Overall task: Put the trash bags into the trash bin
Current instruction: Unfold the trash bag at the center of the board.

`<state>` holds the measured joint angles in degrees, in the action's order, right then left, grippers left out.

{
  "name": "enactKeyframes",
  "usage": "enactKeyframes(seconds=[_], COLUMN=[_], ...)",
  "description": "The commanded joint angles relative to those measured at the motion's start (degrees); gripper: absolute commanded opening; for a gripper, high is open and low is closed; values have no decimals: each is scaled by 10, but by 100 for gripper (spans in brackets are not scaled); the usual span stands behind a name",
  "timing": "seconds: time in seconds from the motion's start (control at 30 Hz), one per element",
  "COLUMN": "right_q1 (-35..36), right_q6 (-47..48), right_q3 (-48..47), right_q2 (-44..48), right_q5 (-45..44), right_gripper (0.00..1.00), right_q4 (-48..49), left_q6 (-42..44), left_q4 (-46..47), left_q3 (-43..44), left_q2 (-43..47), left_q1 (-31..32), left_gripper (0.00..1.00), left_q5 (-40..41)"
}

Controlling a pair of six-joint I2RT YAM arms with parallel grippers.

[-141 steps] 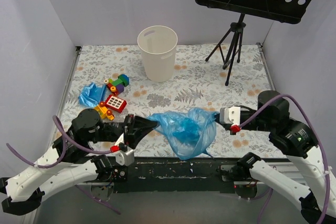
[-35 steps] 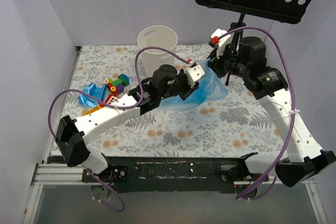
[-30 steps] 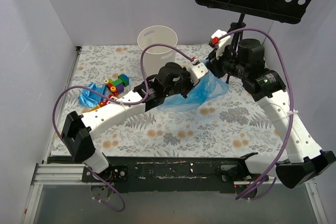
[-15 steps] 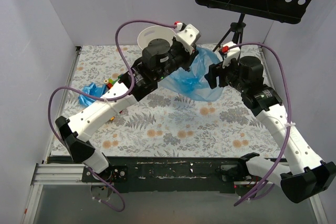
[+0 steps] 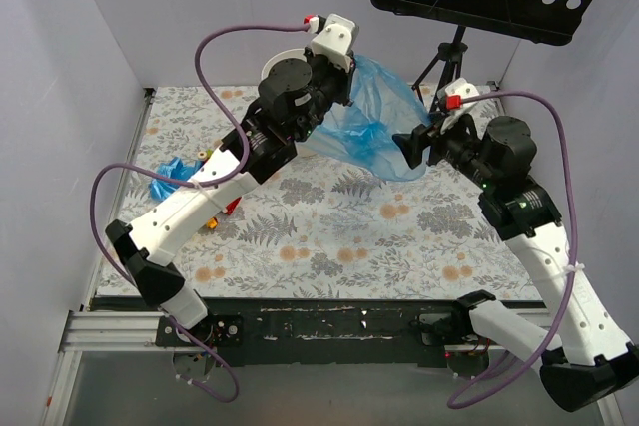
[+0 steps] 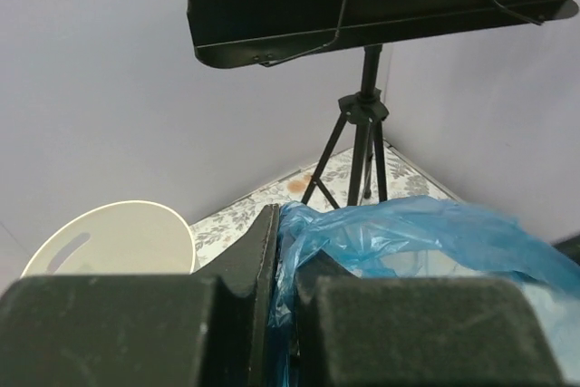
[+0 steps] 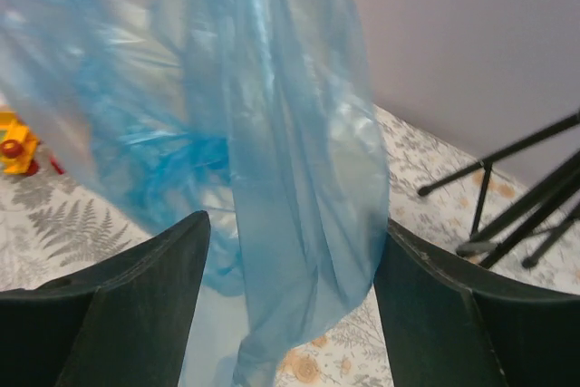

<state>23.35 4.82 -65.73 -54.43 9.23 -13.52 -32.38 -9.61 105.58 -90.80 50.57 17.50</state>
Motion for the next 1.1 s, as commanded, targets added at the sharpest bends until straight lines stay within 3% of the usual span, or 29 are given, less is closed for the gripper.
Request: enactKeyframes(seconds=[0.0, 0.1, 0.23, 0.33, 0.47, 0.6, 0.77, 0.9, 1.07], right_q1=[-1, 1, 1, 2, 1, 1, 1, 1, 5], right_q6=[62, 148, 204, 152, 120, 63, -5, -23, 87], right_q3=[-8, -10, -11, 42, 78, 53, 40, 21, 3], right_q2=[30, 42, 61, 115, 161, 126, 75, 44, 60], right_q5=[166, 282, 308, 217, 92, 119, 114, 62, 222], right_gripper=[75, 73, 67, 66, 77, 88, 91, 92, 80], right_q4=[39, 17, -46, -8, 46, 47, 76, 100, 183], left_q6=[-1, 1, 3, 13, 23, 24, 36, 45, 63], left_q4=[20, 15, 21, 44, 55, 43, 55, 53, 50], left_q3=[38, 59, 70, 78, 94, 115, 135, 156, 178], left_q2=[-14, -27, -38, -42, -53, -70, -93, -101, -113], left_q1=[-3, -3, -3, -3, -4, -3, -3, -3, -4], left_gripper=[0, 0, 0, 0, 0, 0, 0, 0, 0], left_q5=[40, 39, 52, 85, 118, 125, 163, 167, 159])
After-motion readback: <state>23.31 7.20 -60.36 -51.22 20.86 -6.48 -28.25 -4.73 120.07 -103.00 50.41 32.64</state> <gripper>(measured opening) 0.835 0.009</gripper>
